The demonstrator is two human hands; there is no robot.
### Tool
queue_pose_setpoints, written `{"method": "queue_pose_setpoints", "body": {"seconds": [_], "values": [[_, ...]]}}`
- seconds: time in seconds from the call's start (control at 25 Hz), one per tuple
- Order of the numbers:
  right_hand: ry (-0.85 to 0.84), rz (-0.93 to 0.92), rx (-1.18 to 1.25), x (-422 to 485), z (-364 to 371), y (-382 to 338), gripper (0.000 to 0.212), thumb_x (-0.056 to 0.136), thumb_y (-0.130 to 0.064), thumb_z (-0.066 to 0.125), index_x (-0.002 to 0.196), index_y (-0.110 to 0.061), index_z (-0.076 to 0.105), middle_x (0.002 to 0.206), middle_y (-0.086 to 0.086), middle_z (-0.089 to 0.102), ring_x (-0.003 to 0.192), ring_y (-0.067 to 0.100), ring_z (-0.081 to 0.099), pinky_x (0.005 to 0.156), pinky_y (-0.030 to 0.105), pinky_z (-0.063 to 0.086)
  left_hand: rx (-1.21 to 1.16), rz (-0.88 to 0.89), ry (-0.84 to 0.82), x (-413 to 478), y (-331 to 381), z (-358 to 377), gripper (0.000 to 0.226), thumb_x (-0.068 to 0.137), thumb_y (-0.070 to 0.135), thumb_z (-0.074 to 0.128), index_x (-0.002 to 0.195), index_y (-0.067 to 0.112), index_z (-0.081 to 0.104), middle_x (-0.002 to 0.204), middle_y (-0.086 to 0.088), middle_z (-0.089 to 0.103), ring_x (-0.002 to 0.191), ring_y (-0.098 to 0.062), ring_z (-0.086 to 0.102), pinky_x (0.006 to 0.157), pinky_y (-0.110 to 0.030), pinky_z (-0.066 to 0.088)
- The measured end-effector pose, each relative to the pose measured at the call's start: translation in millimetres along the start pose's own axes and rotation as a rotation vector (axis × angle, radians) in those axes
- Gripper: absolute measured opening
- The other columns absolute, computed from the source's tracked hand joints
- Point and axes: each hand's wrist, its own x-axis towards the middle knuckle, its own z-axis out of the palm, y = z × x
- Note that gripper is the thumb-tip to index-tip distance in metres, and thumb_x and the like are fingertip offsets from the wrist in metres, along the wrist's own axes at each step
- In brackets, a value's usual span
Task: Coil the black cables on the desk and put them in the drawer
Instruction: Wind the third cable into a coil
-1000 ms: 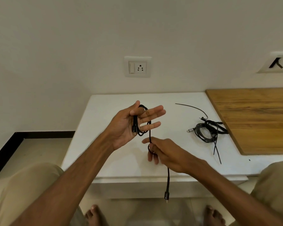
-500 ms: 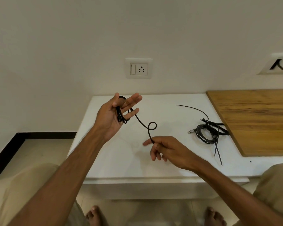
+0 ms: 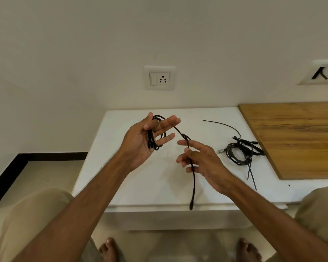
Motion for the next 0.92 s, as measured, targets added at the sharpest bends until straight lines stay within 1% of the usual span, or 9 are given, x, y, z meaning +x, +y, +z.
{"method": "queue_pose_setpoints", "body": {"seconds": [0.08, 0.16, 0.32, 0.44, 0.52, 0.68, 0.72, 0.84, 0.92], "values": [[-0.005, 0.0, 0.045, 1.0, -2.8, 0.0, 0.029, 0.103, -0.016, 0.053, 0.131, -0.019, 0.064, 0.112, 0.011, 0.077, 0.103, 0.028, 0.071, 0.091, 0.04, 0.054, 0.003, -0.022, -0.01, -0.4, -2.2, 1.4, 0.05, 0.111, 0.032, 0.03, 0.063, 0.02, 0.036, 0.136, -0.025, 0.061, 0.135, -0.031, 0.055, 0.116, -0.056, 0.035], [0.032, -0.008, 0.064, 3.6, -3.9, 1.1, 0.029, 0.102, -0.015, 0.056, 0.129, -0.017, 0.066, 0.117, 0.009, 0.076, 0.115, 0.027, 0.069, 0.099, 0.043, 0.052, 0.015, -0.037, -0.011, 0.3, -3.7, 1.1, 0.051, 0.111, 0.033, 0.03, 0.062, 0.02, 0.039, 0.136, -0.025, 0.061, 0.135, -0.032, 0.055, 0.117, -0.057, 0.033], [0.274, -0.046, -0.086, 8.3, -3.8, 6.2, 0.028, 0.097, -0.02, 0.066, 0.125, -0.018, 0.065, 0.115, 0.0, 0.075, 0.111, 0.017, 0.07, 0.103, 0.046, 0.054, 0.008, -0.068, -0.002, -0.3, -6.6, 2.6, 0.051, 0.111, 0.032, 0.033, 0.062, 0.019, 0.039, 0.134, -0.026, 0.062, 0.134, -0.033, 0.056, 0.117, -0.059, 0.033], [0.378, -0.151, -0.23, 10.7, -5.5, 8.5, 0.038, 0.096, -0.025, 0.069, 0.132, -0.023, 0.057, 0.124, -0.006, 0.067, 0.112, 0.007, 0.065, 0.101, 0.036, 0.054, 0.011, -0.123, -0.023, -3.3, -8.1, 7.2, 0.051, 0.111, 0.03, 0.034, 0.061, 0.018, 0.038, 0.125, -0.025, 0.067, 0.131, -0.035, 0.057, 0.116, -0.06, 0.034], [0.321, -0.19, -0.242, 12.4, -8.6, 7.2, 0.043, 0.097, -0.028, 0.068, 0.137, -0.024, 0.053, 0.134, -0.008, 0.061, 0.12, 0.005, 0.06, 0.103, 0.031, 0.051, 0.054, -0.19, -0.085, -6.3, -8.1, 10.9, 0.047, 0.111, 0.028, 0.034, 0.065, 0.017, 0.034, 0.118, -0.025, 0.069, 0.131, -0.038, 0.057, 0.116, -0.06, 0.034], [0.057, -0.23, -0.296, 14.6, -12.5, 4.4, 0.058, 0.098, -0.022, 0.065, 0.15, -0.029, 0.041, 0.149, -0.01, 0.05, 0.138, 0.002, 0.046, 0.106, 0.022, 0.045, 0.095, -0.323, -0.238, -13.6, -9.6, 19.4, 0.046, 0.11, 0.027, 0.035, 0.065, 0.018, 0.034, 0.104, -0.025, 0.073, 0.13, -0.043, 0.056, 0.115, -0.057, 0.037], [0.015, -0.271, -0.319, 15.9, -14.0, 5.7, 0.055, 0.097, -0.021, 0.063, 0.149, -0.027, 0.046, 0.147, -0.007, 0.054, 0.138, 0.005, 0.048, 0.107, 0.025, 0.047, 0.095, -0.341, -0.263, -15.6, -10.1, 21.5, 0.048, 0.11, 0.027, 0.035, 0.064, 0.018, 0.035, 0.1, -0.025, 0.073, 0.129, -0.044, 0.057, 0.114, -0.057, 0.039], [0.022, -0.363, -0.345, 18.8, -14.4, 11.6, 0.036, 0.094, -0.027, 0.058, 0.126, -0.013, 0.068, 0.123, 0.006, 0.072, 0.121, 0.025, 0.065, 0.104, 0.053, 0.052, 0.08, -0.352, -0.284, -17.2, -8.0, 22.6, 0.048, 0.11, 0.027, 0.036, 0.063, 0.019, 0.035, 0.094, -0.023, 0.072, 0.126, -0.044, 0.059, 0.113, -0.057, 0.041], [0.099, -0.353, -0.409, 20.6, -13.6, 13.7, 0.031, 0.094, -0.037, 0.06, 0.113, -0.018, 0.075, 0.108, -0.001, 0.076, 0.11, 0.021, 0.069, 0.099, 0.057, 0.052, 0.053, -0.342, -0.235, -14.5, -4.6, 17.6, 0.048, 0.11, 0.027, 0.037, 0.063, 0.018, 0.036, 0.095, -0.022, 0.072, 0.125, -0.043, 0.06, 0.114, -0.056, 0.04]]}}
